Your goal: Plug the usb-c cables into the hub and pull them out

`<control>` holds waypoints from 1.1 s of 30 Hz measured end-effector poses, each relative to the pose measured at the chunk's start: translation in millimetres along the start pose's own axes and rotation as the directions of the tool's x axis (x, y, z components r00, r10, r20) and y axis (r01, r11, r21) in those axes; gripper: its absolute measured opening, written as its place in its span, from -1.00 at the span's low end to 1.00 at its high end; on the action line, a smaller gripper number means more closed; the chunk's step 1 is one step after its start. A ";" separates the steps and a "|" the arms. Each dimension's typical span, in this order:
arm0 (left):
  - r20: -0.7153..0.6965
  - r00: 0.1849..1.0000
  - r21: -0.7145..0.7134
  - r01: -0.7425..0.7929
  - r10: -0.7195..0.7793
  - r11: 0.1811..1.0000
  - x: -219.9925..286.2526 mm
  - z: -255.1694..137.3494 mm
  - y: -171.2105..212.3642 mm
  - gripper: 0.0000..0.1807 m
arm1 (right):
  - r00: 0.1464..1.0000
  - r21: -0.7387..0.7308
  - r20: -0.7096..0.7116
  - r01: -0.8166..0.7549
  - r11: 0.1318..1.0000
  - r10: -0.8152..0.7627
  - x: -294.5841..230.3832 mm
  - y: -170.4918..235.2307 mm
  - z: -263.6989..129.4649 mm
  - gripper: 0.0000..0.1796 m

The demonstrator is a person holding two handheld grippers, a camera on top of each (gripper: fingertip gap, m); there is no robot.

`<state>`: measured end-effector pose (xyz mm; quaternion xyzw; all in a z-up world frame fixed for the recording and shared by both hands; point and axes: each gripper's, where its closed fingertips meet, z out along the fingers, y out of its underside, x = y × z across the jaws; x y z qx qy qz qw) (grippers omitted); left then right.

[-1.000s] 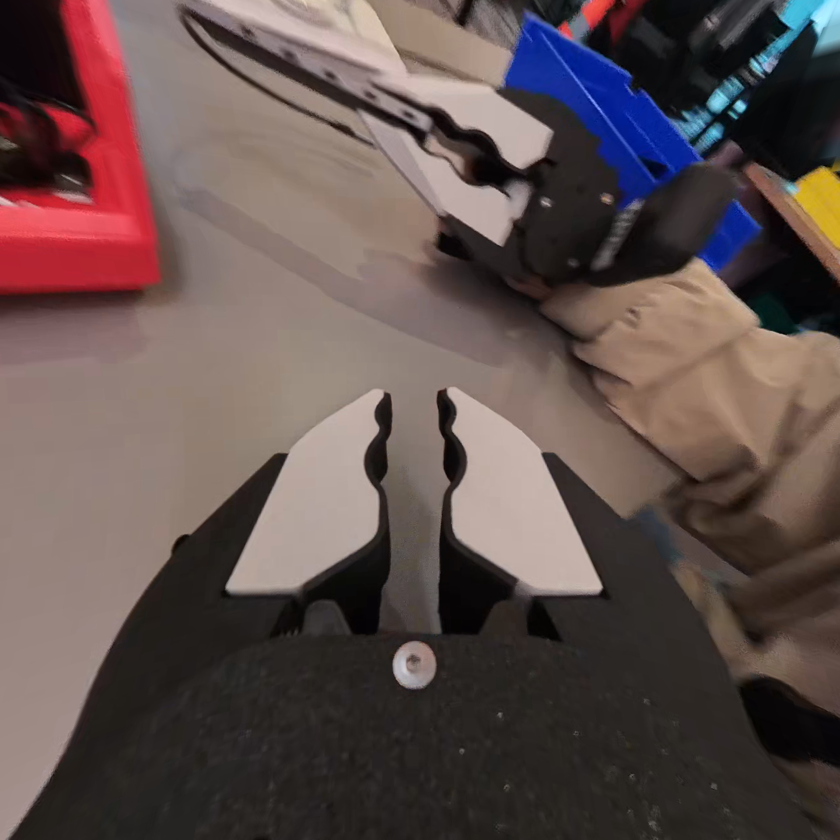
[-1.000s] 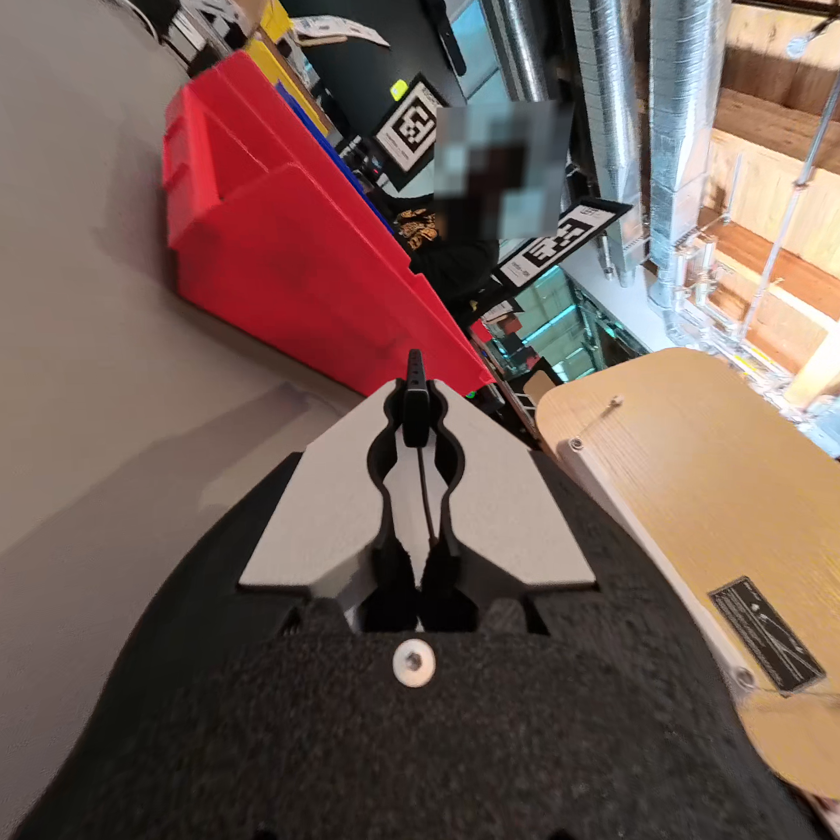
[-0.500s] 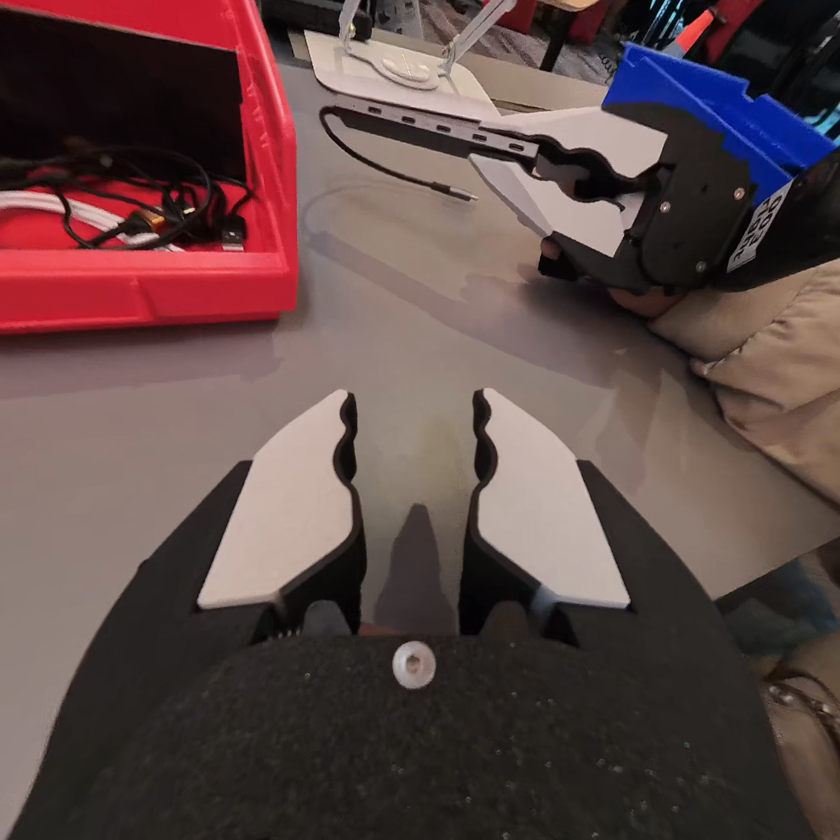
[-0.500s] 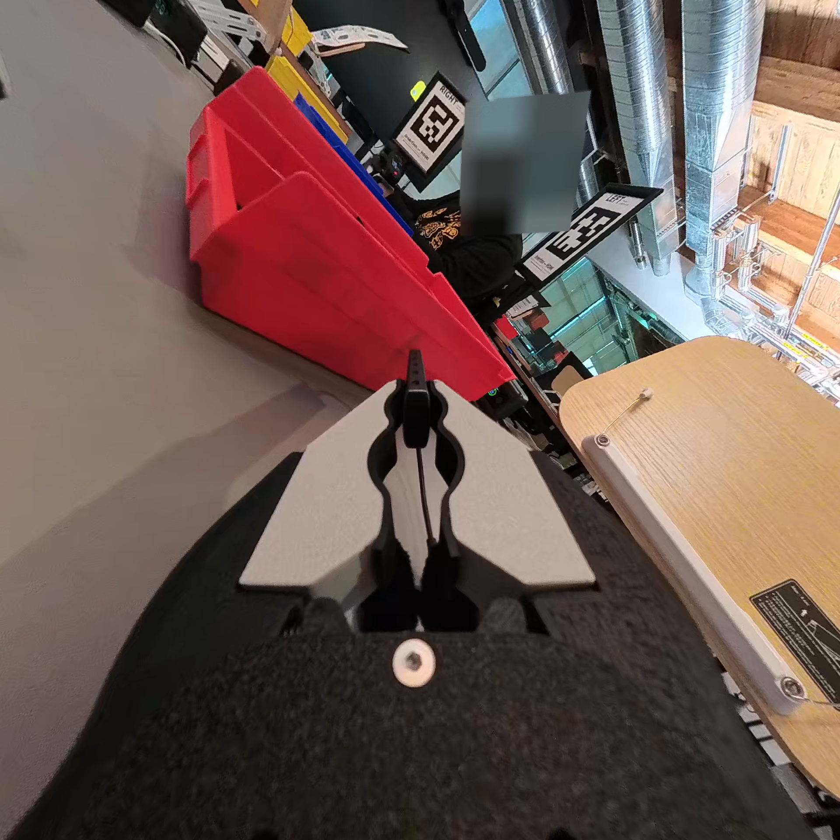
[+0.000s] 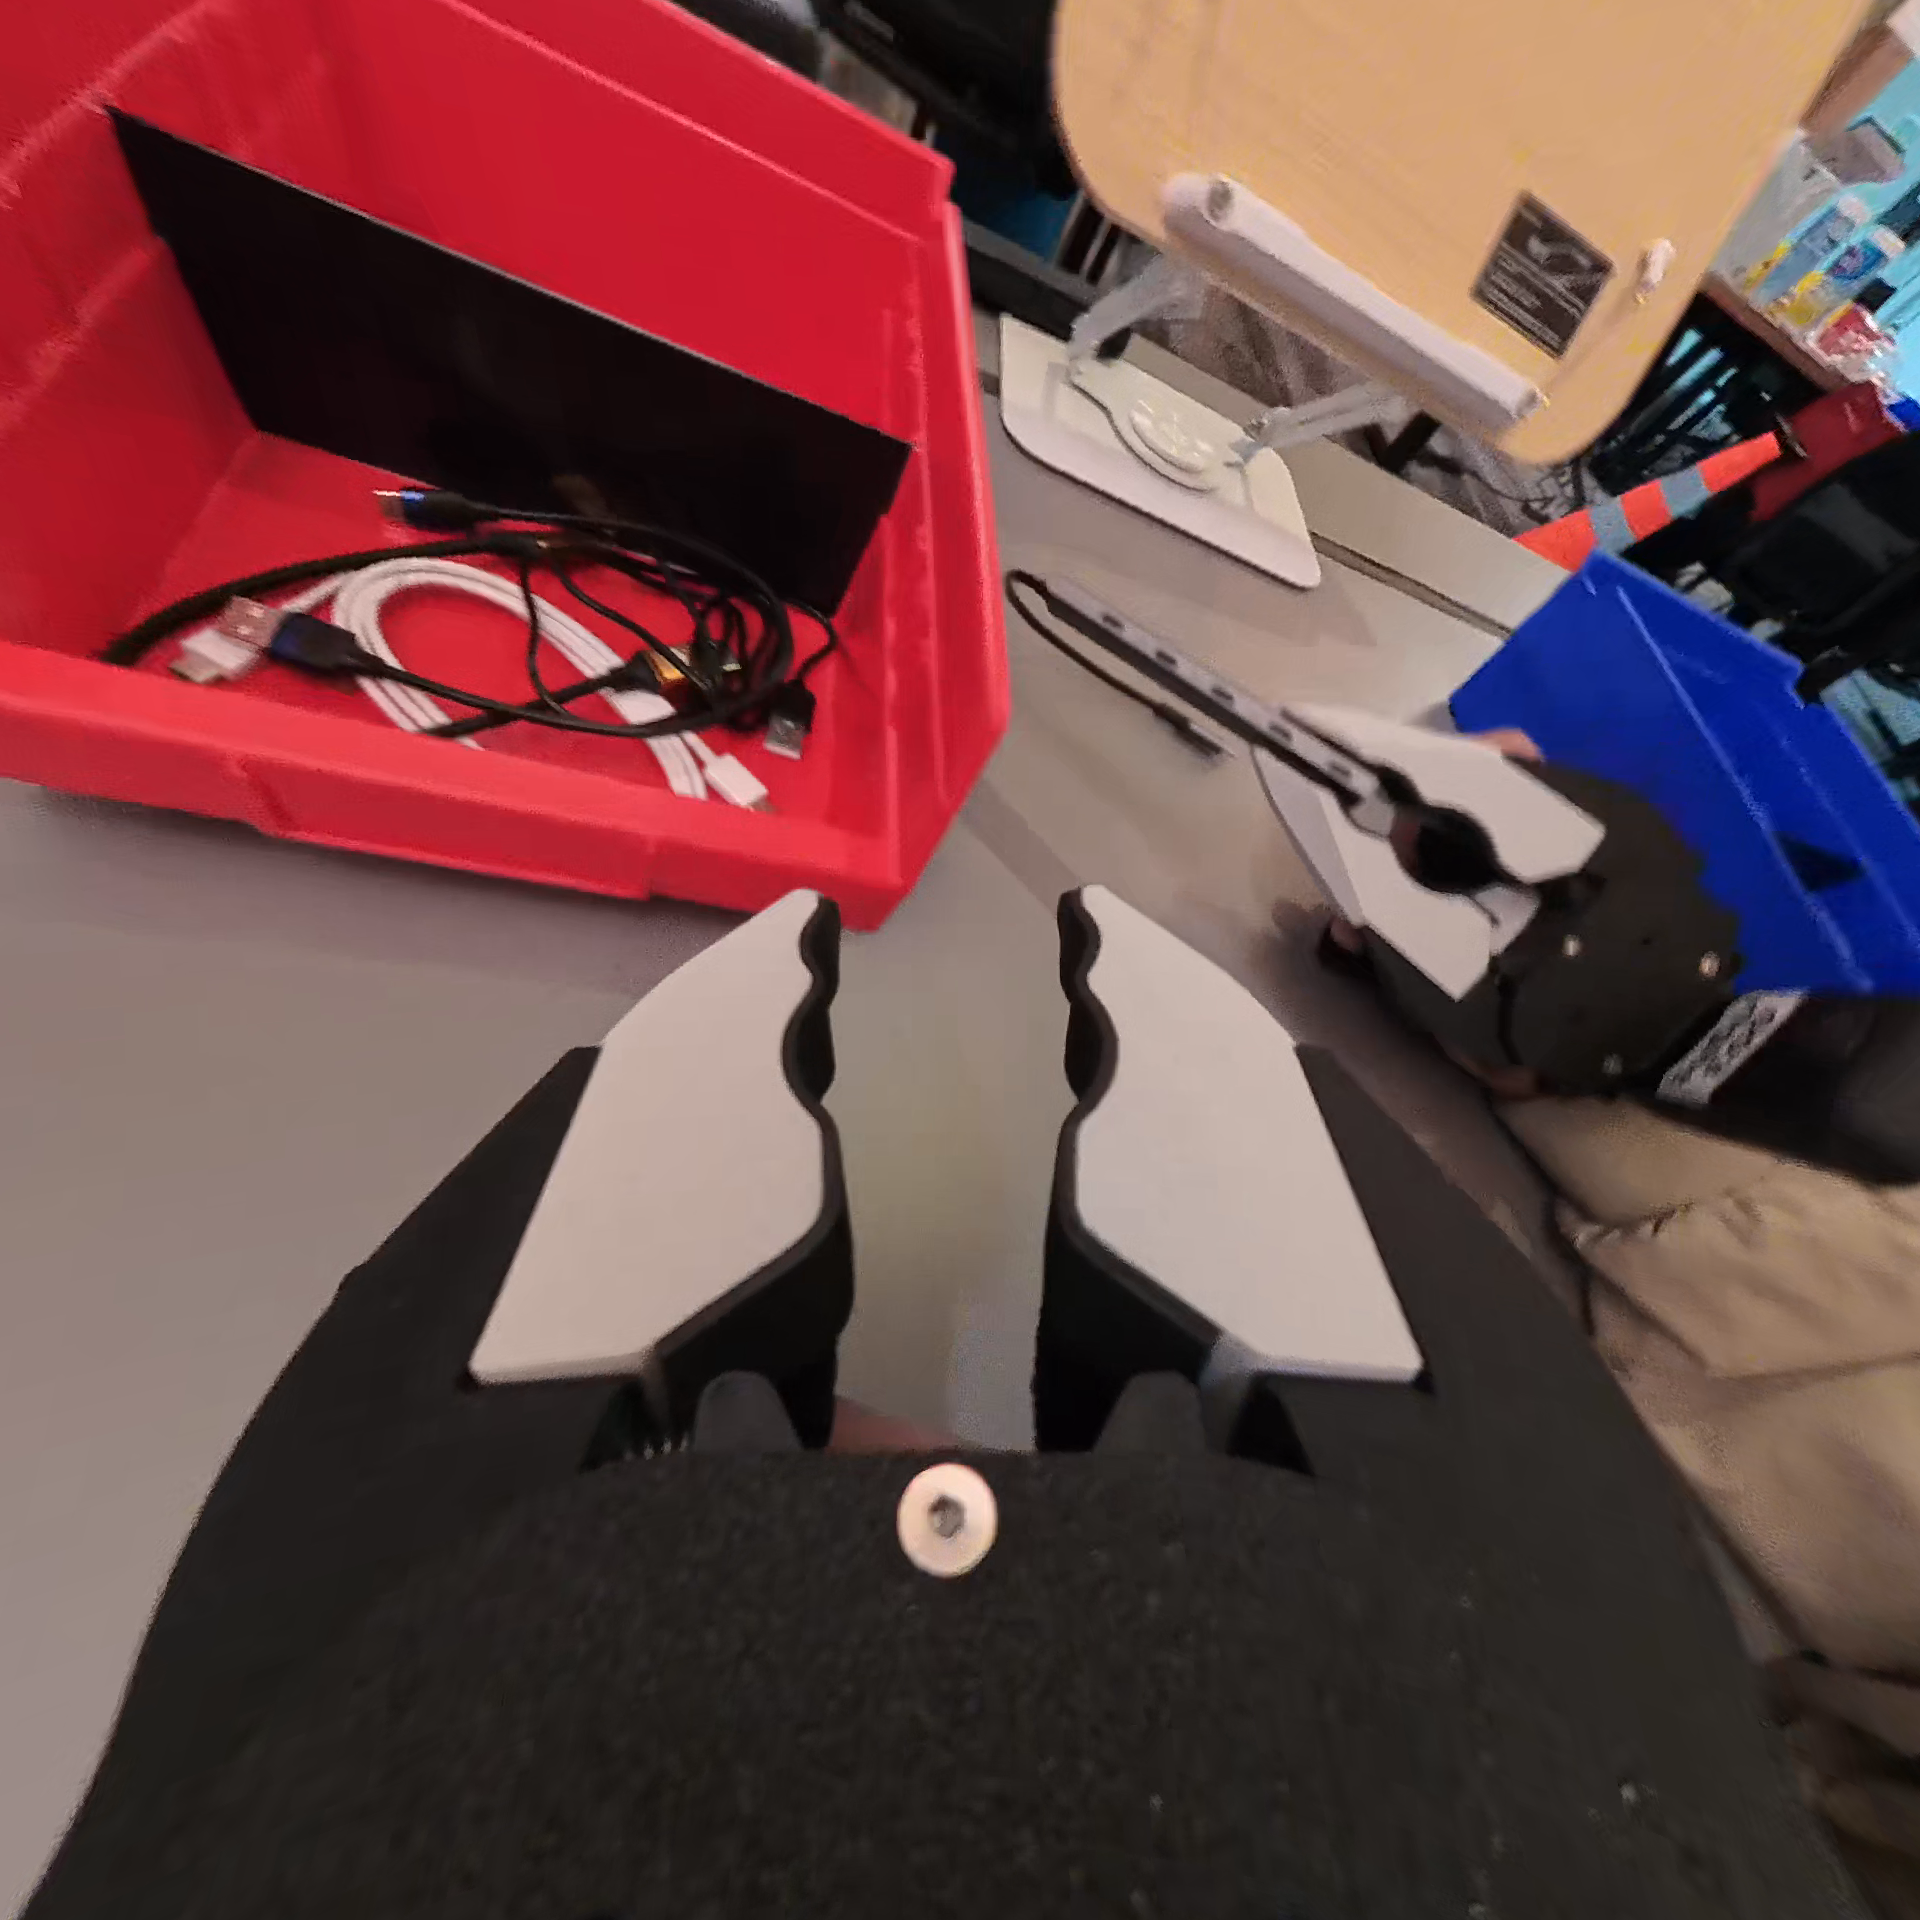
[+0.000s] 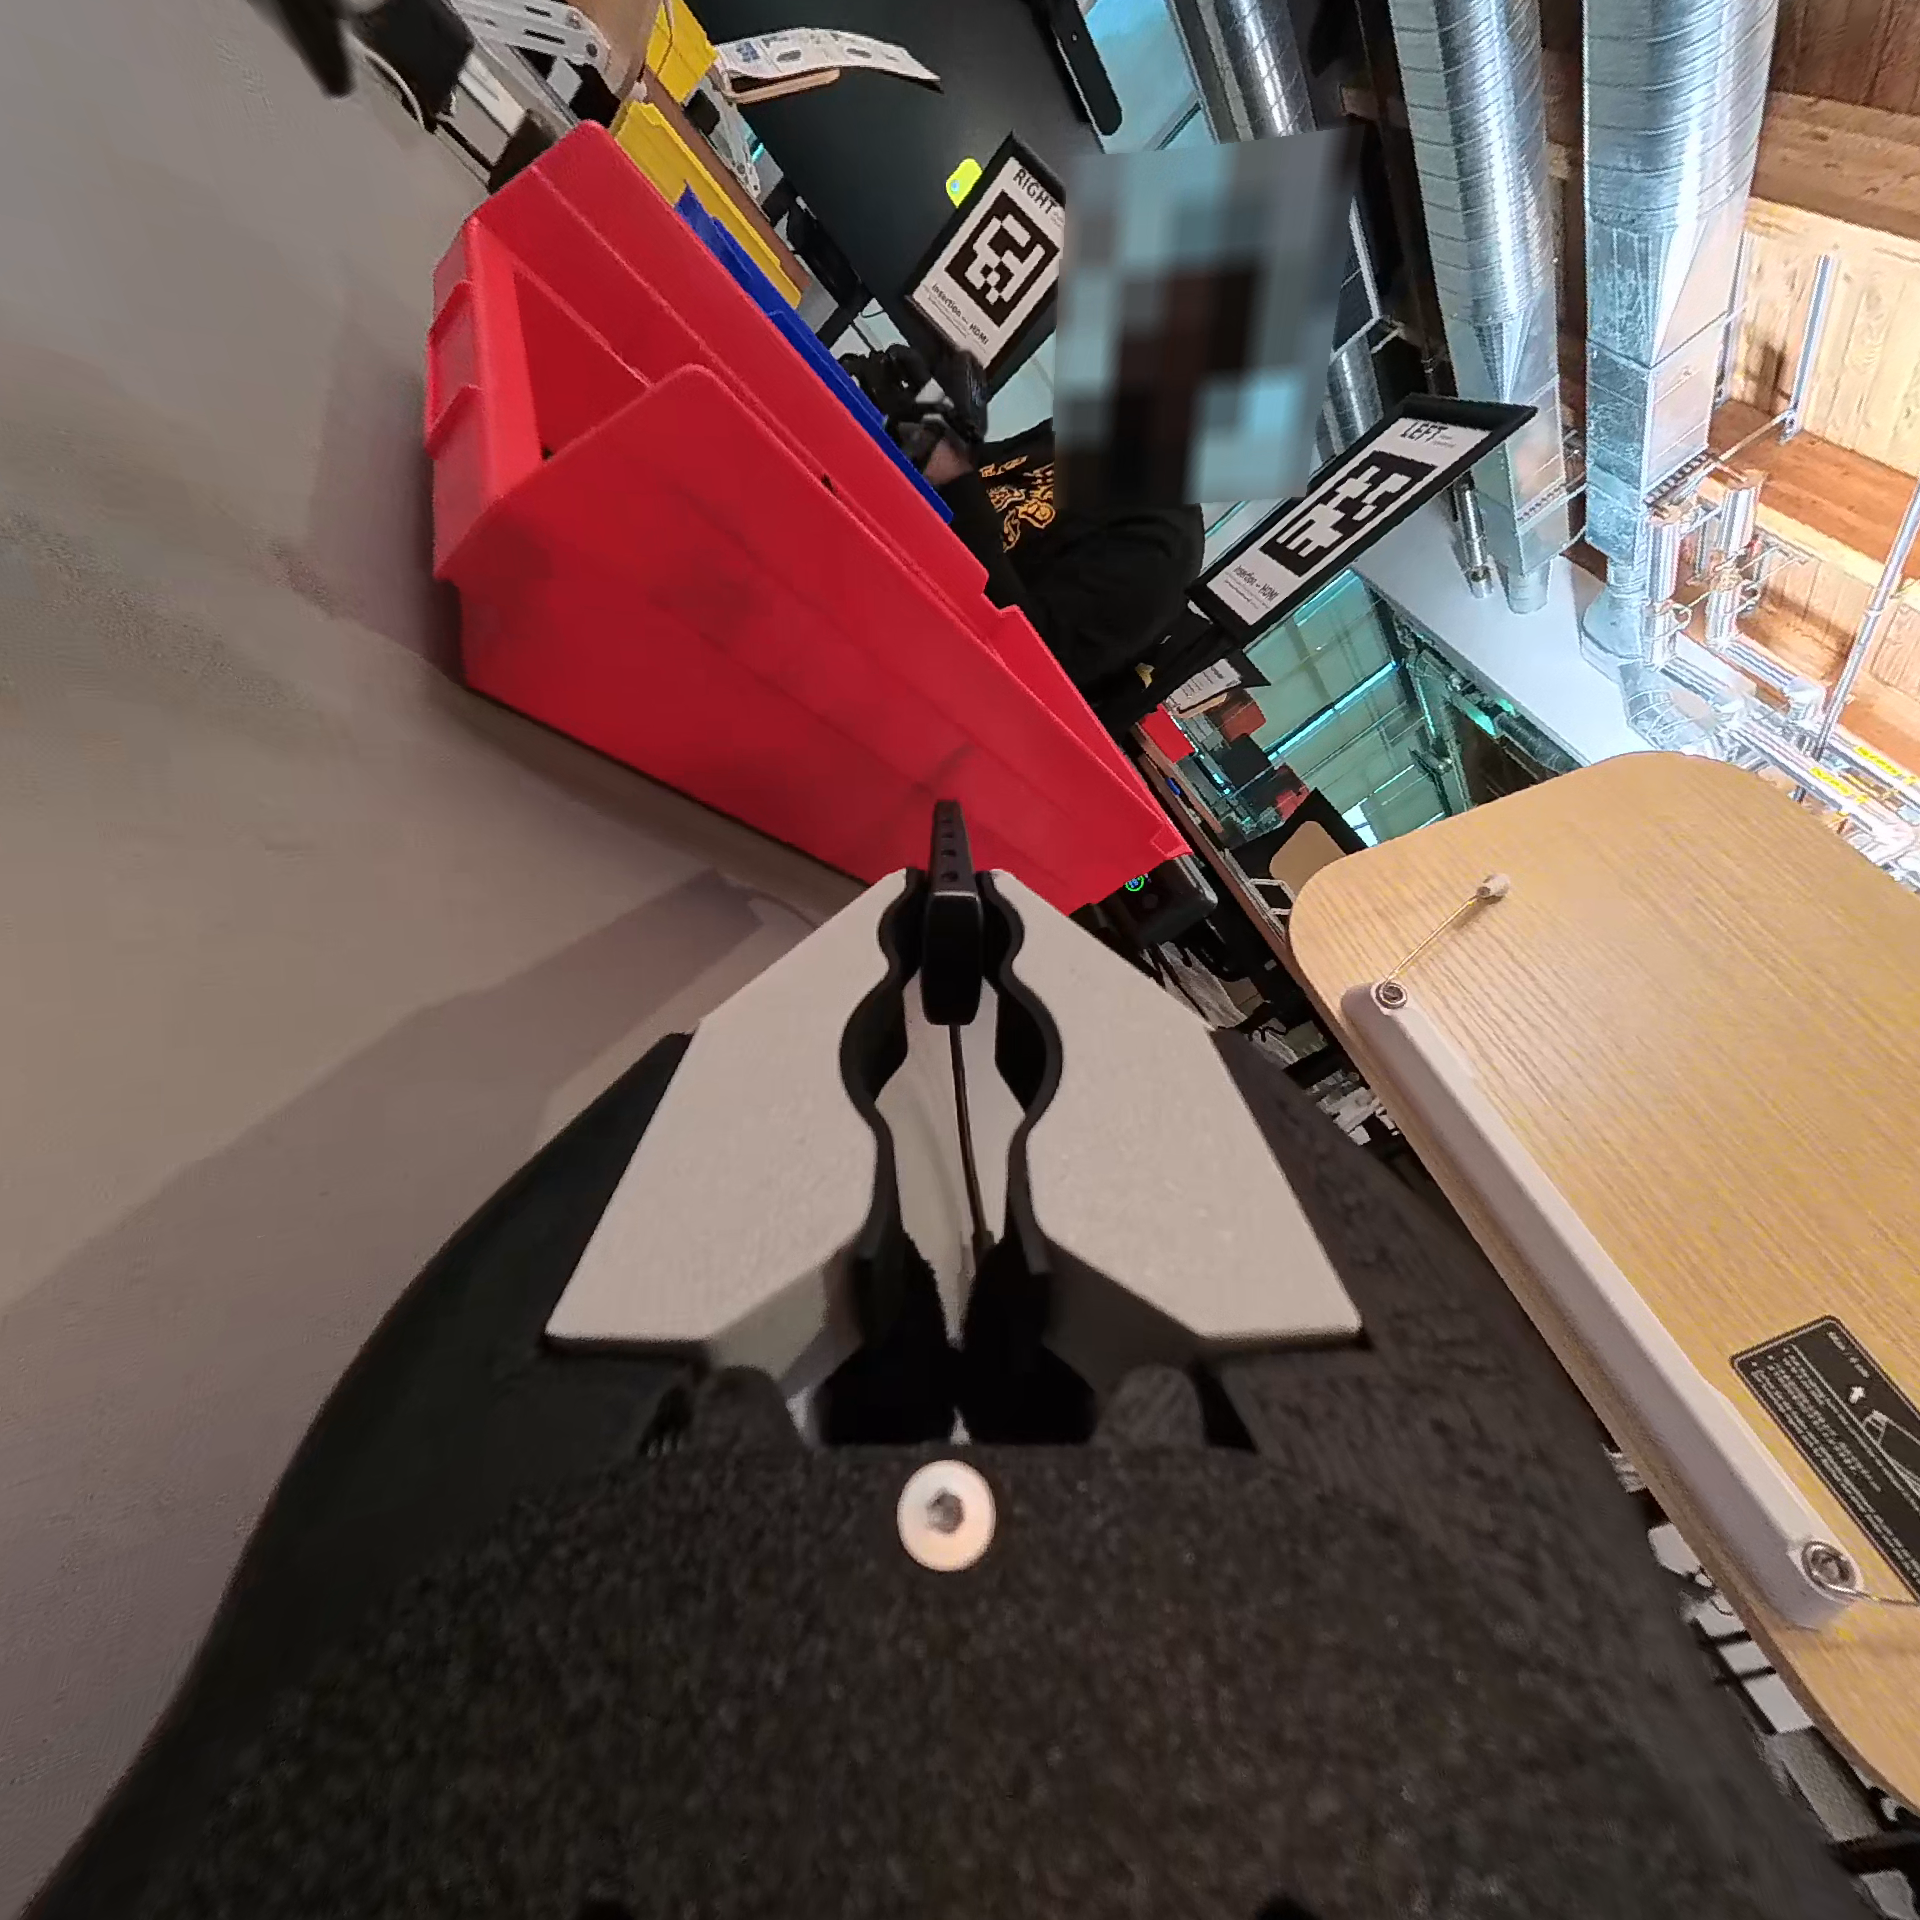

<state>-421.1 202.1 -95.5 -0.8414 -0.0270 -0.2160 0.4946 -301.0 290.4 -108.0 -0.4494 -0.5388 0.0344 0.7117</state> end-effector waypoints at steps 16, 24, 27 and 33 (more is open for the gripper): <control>0.106 0.994 -0.562 0.041 0.022 0.826 -62.9 123.6 -43.5 -0.55 | 1.000 -0.008 0.023 -0.002 1.000 0.002 -4.4 1.9 -1.2 -0.90; 0.184 0.983 -0.623 0.126 -0.012 0.772 -89.0 158.2 -23.7 -0.93 | 0.999 -0.012 0.027 -0.019 1.000 0.019 -3.5 3.4 -1.4 -0.90; 0.157 0.988 -0.582 0.092 0.000 0.808 -87.9 151.5 -34.6 -1.00 | 0.999 -0.013 0.030 -0.014 1.000 0.015 -4.4 3.5 -1.4 -0.90; 0.026 0.996 -0.435 -0.064 0.083 0.898 -65.4 114.6 -88.3 -1.00 | 0.999 -0.013 0.027 -0.018 1.000 0.018 -3.5 3.5 -1.4 -0.90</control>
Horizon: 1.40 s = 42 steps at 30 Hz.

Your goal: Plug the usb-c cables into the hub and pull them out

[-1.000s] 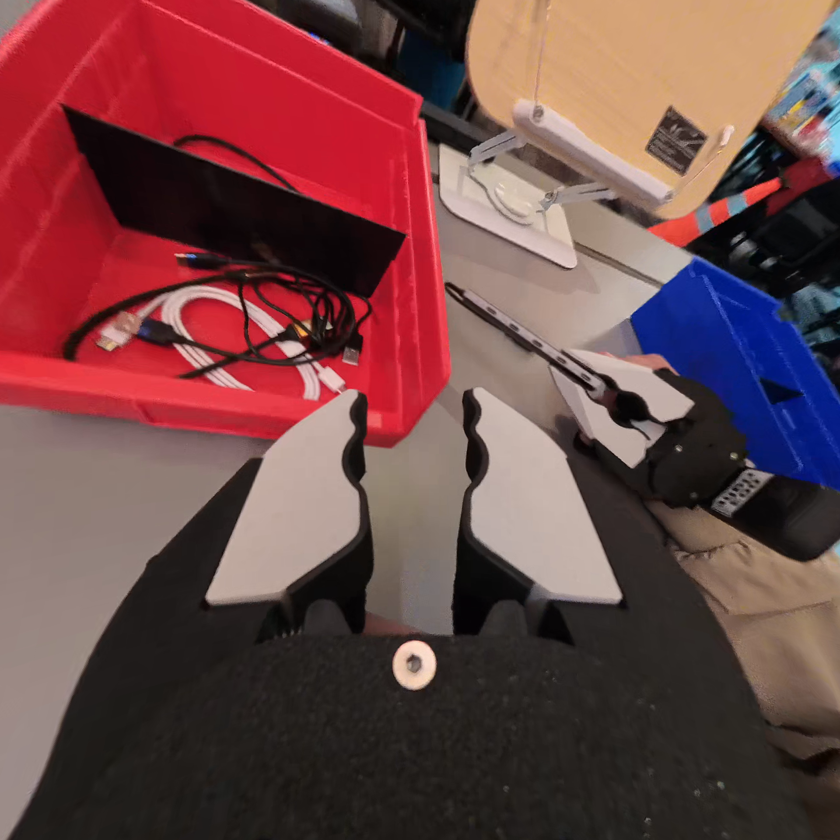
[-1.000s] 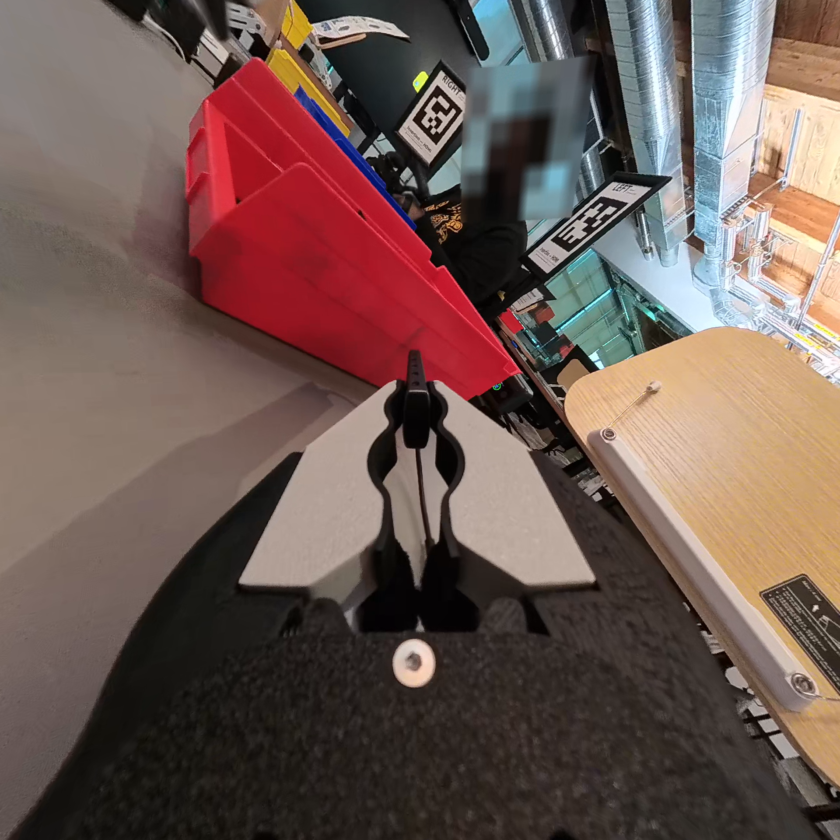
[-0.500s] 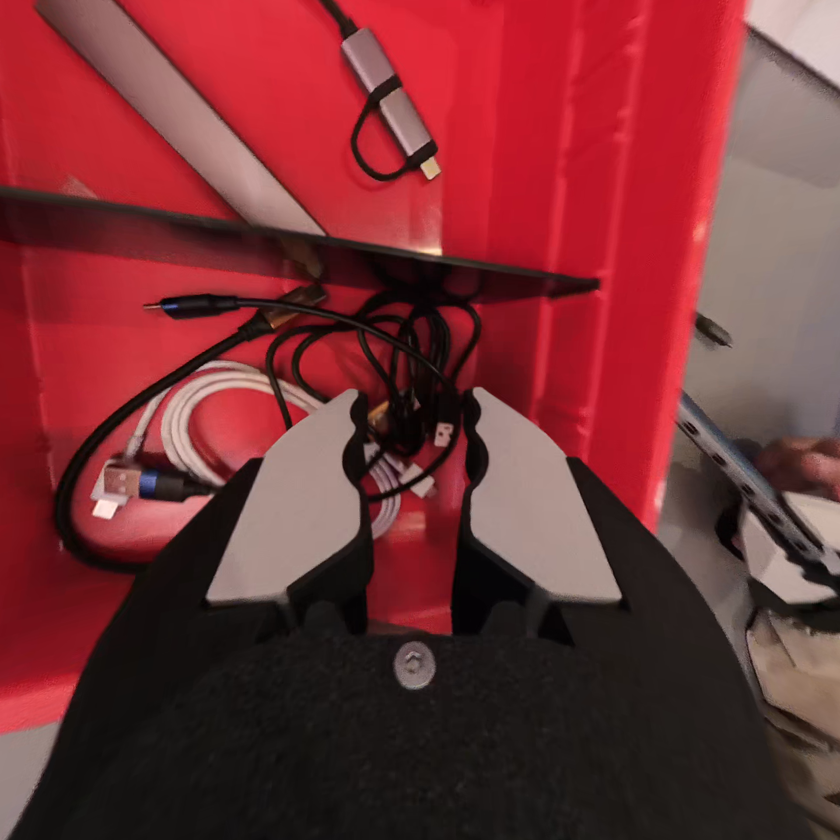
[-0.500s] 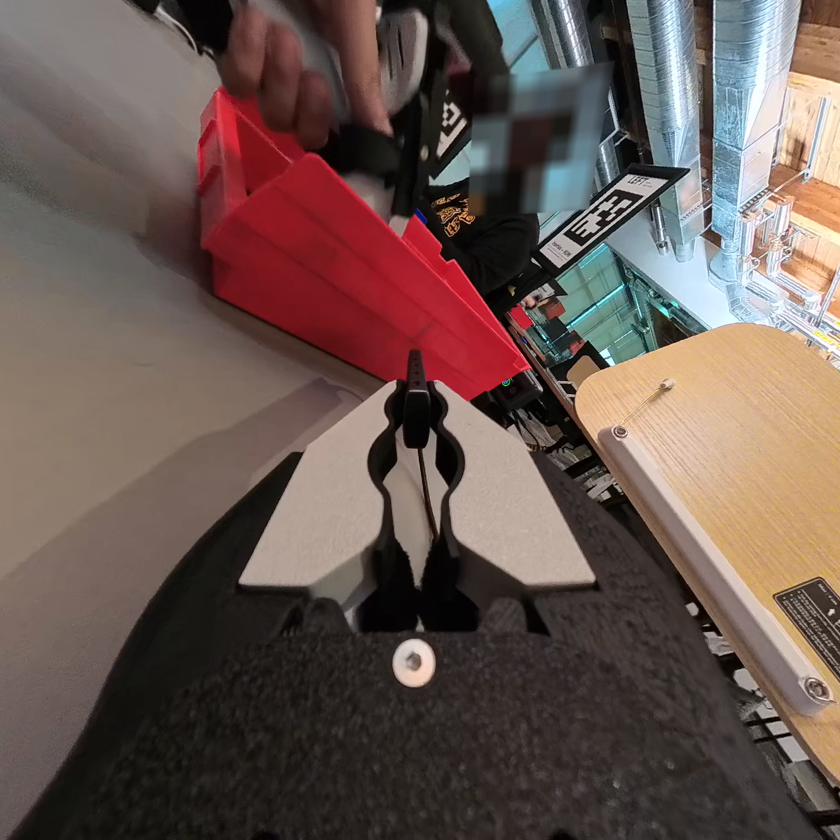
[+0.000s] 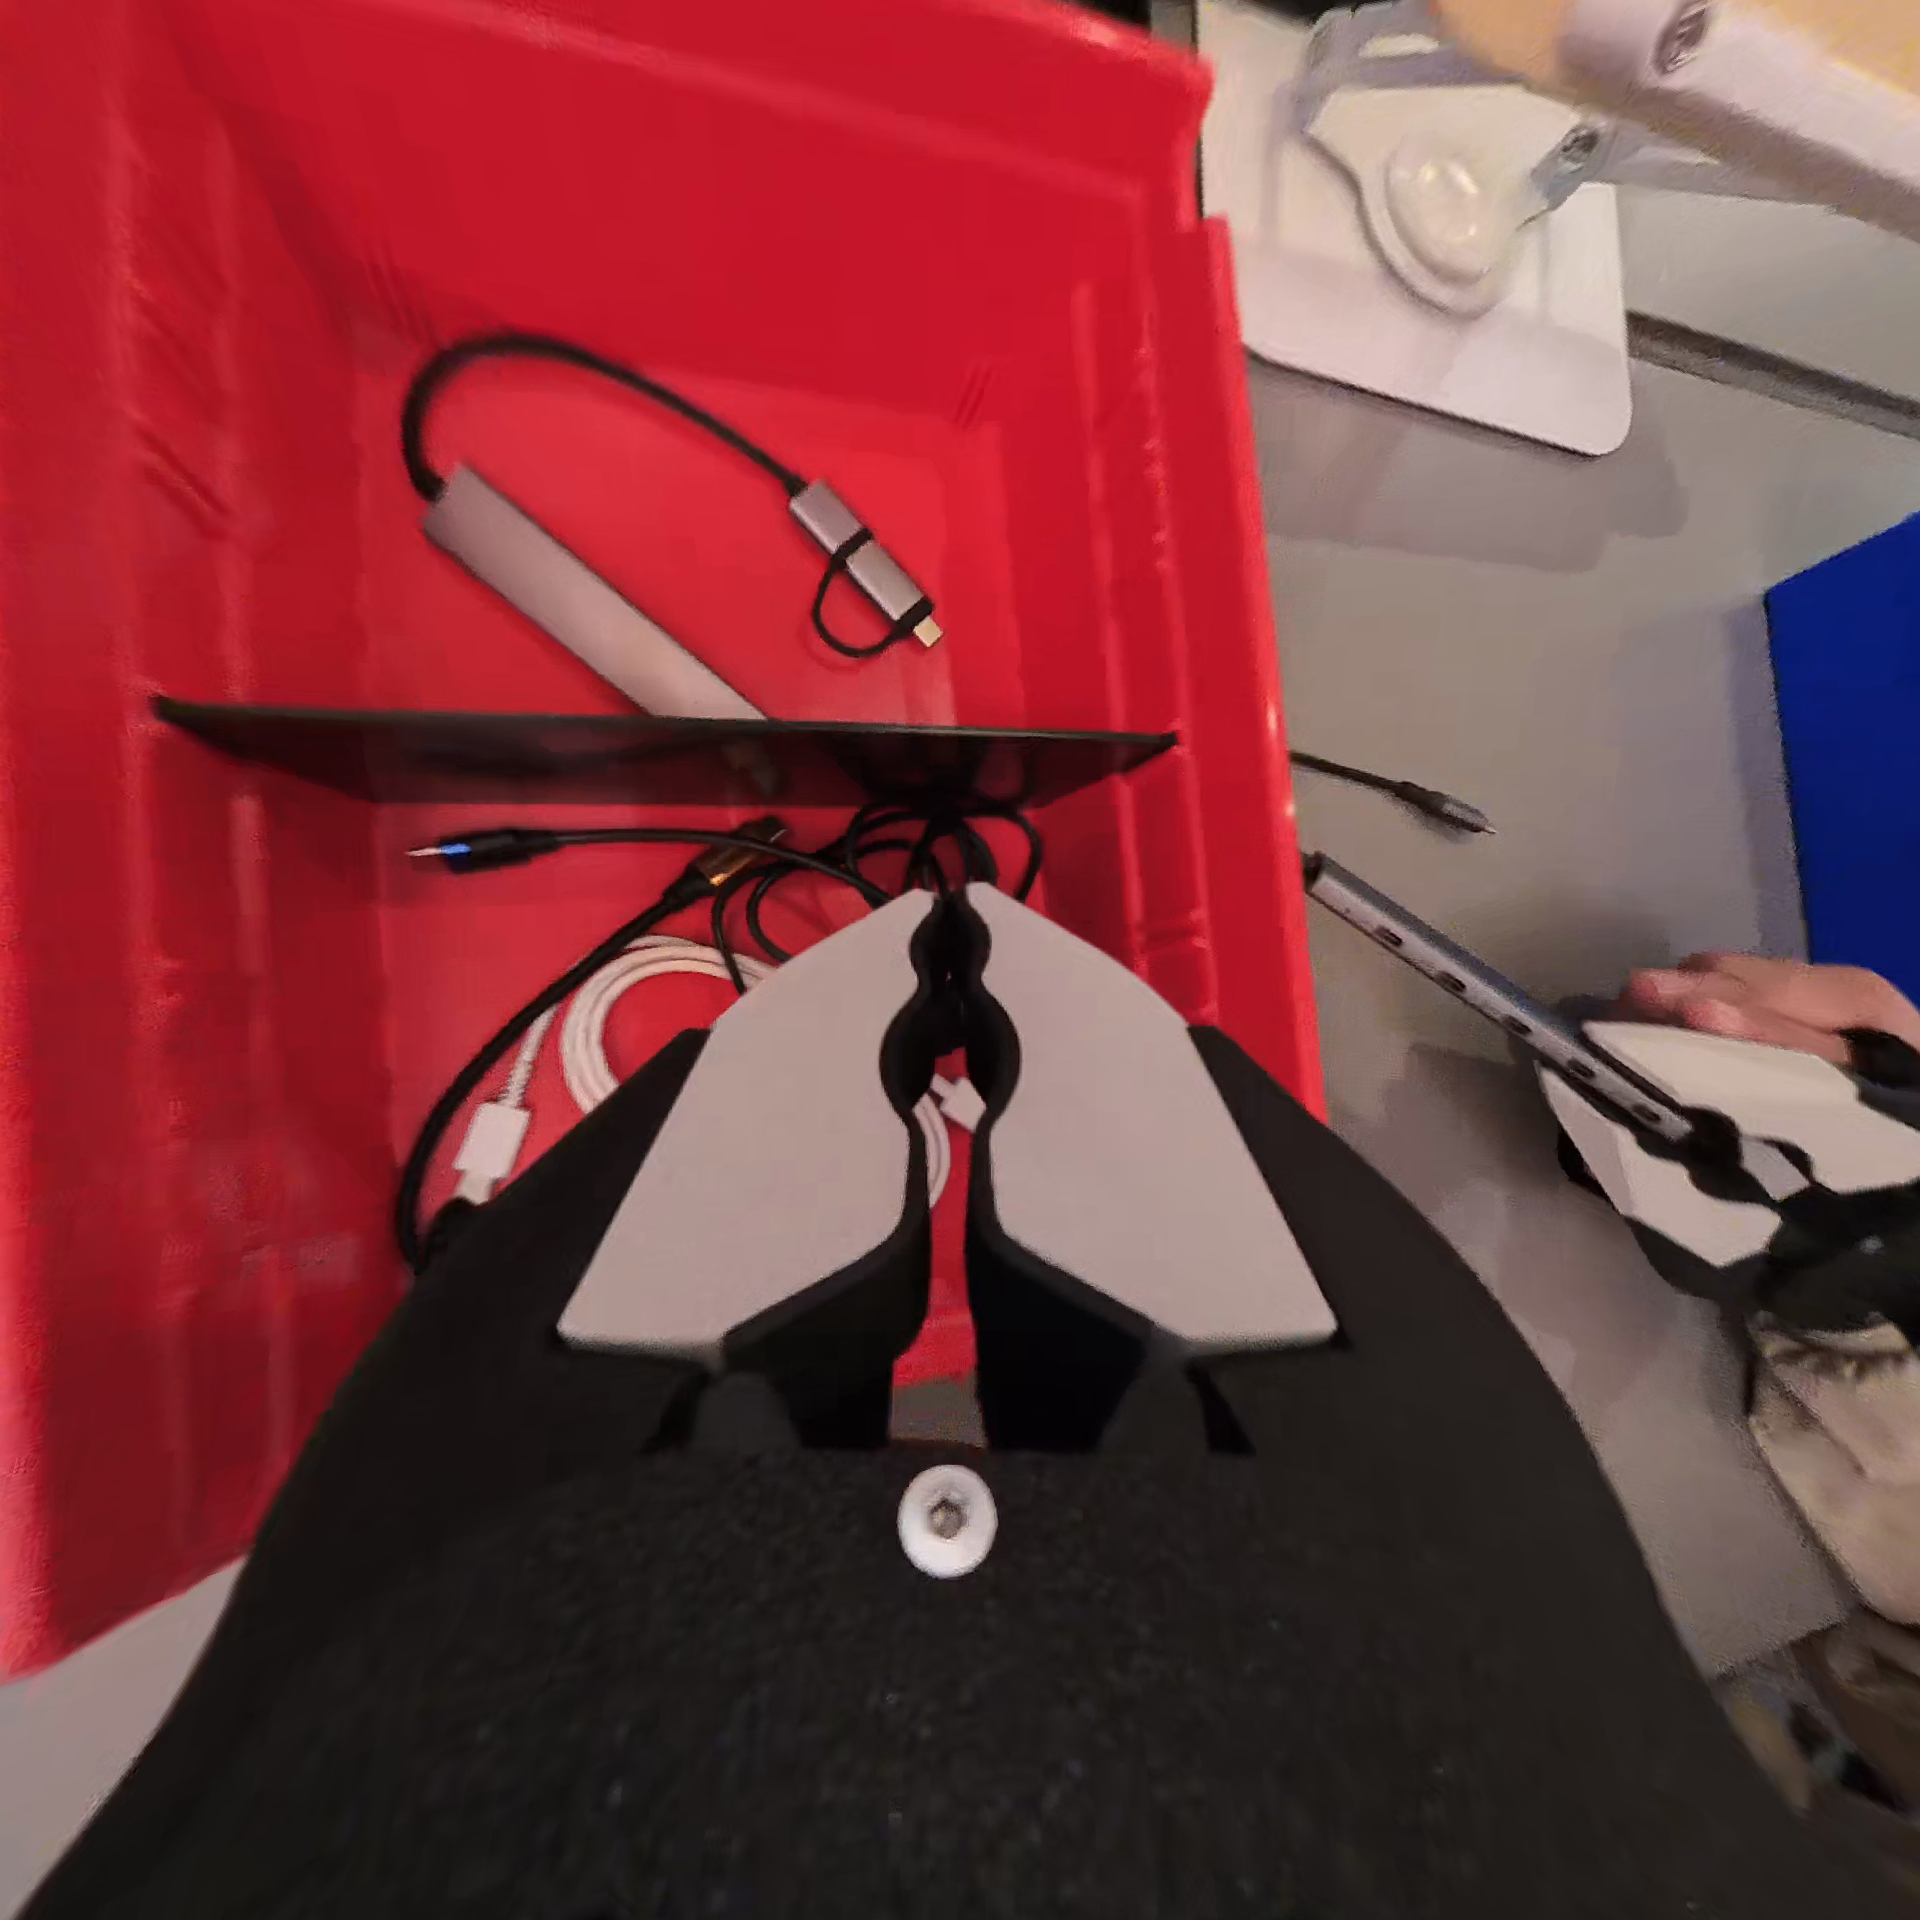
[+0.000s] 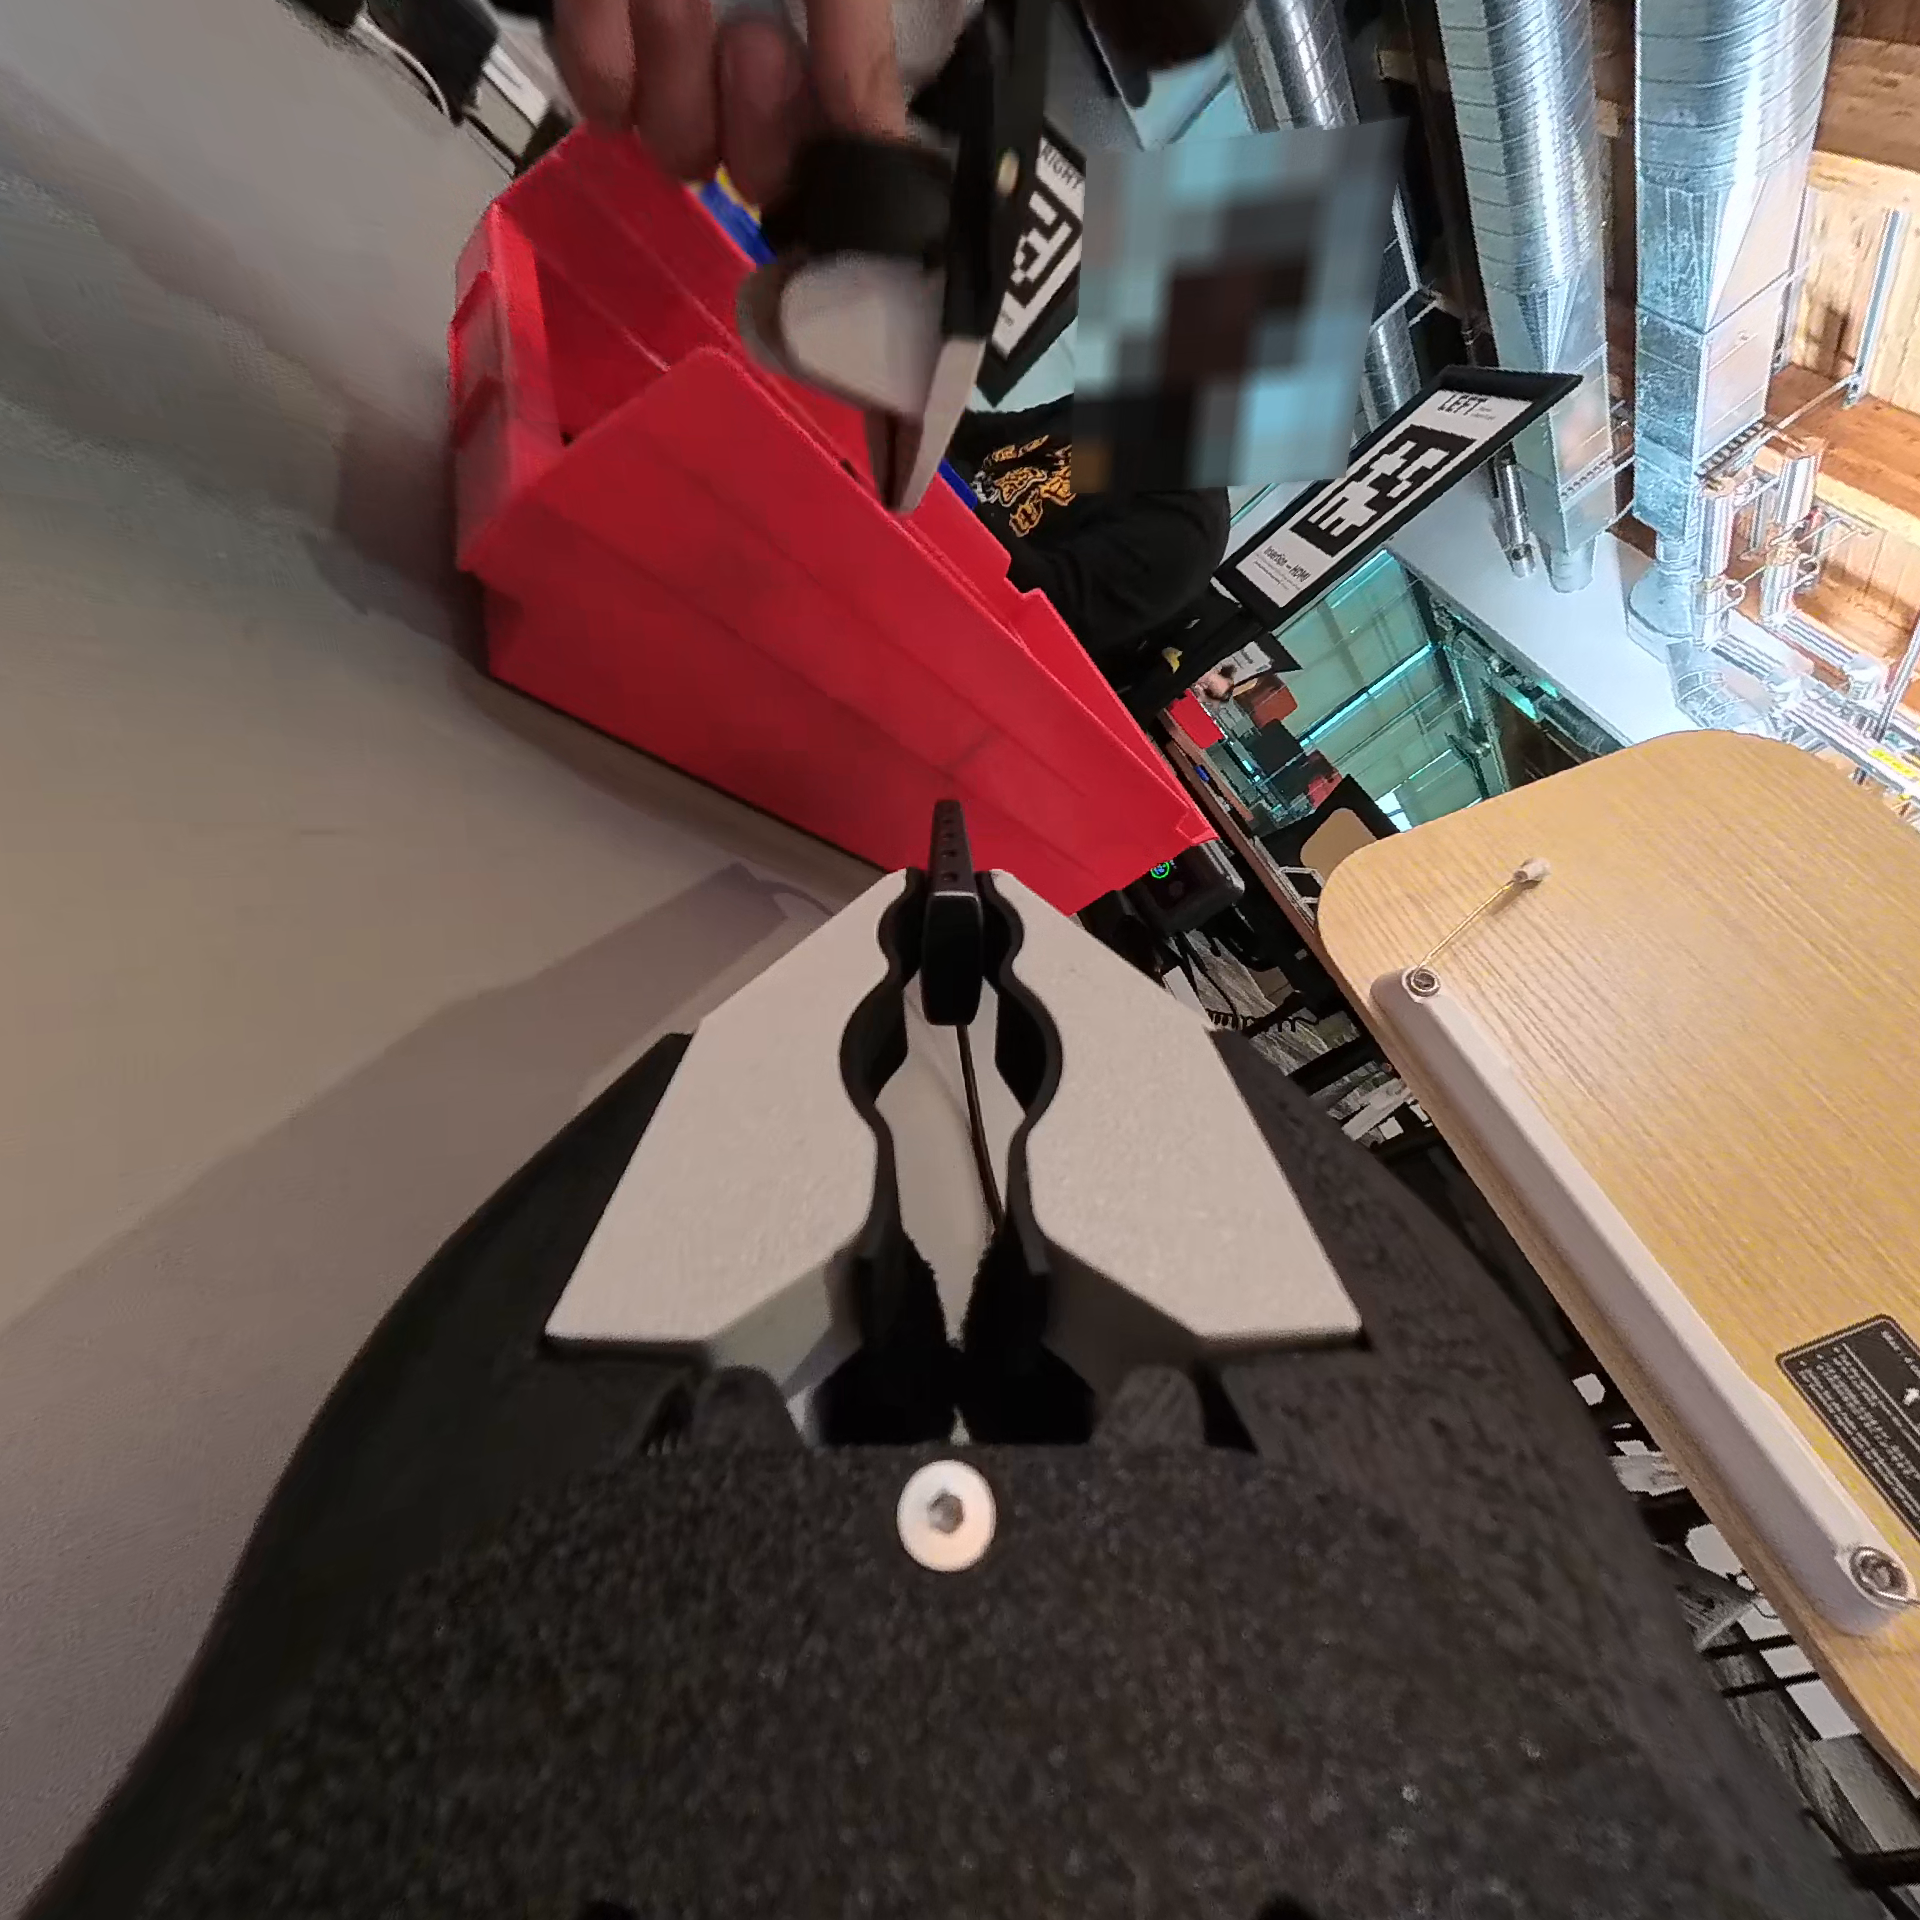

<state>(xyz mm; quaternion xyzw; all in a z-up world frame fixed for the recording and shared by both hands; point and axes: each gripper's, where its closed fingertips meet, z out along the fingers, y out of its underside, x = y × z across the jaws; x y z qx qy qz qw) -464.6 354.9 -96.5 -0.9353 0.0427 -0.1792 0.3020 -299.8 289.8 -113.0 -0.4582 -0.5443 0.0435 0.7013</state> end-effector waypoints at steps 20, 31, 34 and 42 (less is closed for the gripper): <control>0.002 0.993 -0.266 -0.112 0.117 0.957 -2.6 23.9 41.8 -0.69 | 1.000 -0.009 0.008 0.003 1.000 -0.003 -2.0 1.4 0.0 -0.90; 0.203 0.963 -0.445 -0.070 0.176 0.893 -63.5 39.8 60.4 -0.67 | 1.000 -0.016 0.021 0.012 1.000 -0.011 -5.2 2.5 1.0 -0.90; 0.191 0.963 -0.475 -0.078 0.189 0.877 -69.0 47.4 69.0 -0.78 | 1.000 -0.017 0.025 0.012 1.000 -0.011 -6.1 2.7 1.2 -0.90; 0.214 0.939 -0.399 -0.166 0.268 0.902 -62.8 25.4 42.9 -0.98 | 0.999 -0.020 0.030 0.013 1.000 -0.012 -6.9 3.3 1.5 -0.90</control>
